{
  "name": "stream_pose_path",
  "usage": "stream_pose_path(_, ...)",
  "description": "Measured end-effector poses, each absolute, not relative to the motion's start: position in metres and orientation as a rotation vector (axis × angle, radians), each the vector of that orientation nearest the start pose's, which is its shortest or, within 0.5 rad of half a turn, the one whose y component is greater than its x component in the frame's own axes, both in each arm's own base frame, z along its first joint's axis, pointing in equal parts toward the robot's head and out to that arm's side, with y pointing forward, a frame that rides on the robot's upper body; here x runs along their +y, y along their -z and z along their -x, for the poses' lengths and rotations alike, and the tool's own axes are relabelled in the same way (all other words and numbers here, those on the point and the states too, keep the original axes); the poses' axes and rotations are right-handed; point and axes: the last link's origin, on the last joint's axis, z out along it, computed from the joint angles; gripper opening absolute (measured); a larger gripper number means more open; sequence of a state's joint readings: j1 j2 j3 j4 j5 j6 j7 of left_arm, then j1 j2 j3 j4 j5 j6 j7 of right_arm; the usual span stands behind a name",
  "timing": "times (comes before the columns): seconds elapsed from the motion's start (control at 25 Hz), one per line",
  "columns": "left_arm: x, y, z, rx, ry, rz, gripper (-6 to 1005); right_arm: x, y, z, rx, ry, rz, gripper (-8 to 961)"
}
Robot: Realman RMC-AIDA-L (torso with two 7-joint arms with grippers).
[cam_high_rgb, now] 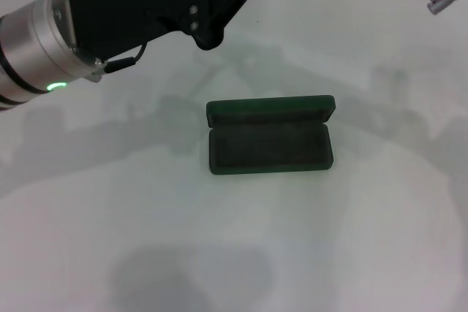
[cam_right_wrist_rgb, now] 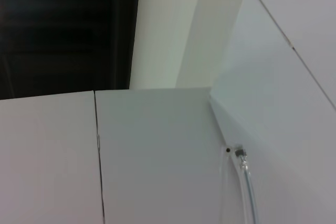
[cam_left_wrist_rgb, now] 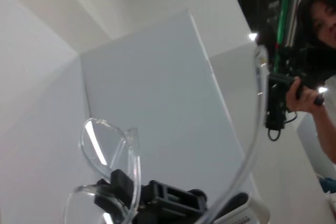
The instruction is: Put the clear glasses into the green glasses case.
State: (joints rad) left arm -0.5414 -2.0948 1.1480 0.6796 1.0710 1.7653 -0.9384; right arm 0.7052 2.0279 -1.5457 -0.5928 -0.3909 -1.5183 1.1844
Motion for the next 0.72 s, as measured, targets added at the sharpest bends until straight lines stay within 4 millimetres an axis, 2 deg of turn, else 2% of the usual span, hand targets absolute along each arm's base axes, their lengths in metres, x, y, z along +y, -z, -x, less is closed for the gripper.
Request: stream_pose_path(0.72, 0.322, -0.032, 0.143, 0.289, 1.6, 2.293, 22, 0.371, -0.023, -0.093, 0.303, -1.911, 2.257, 91)
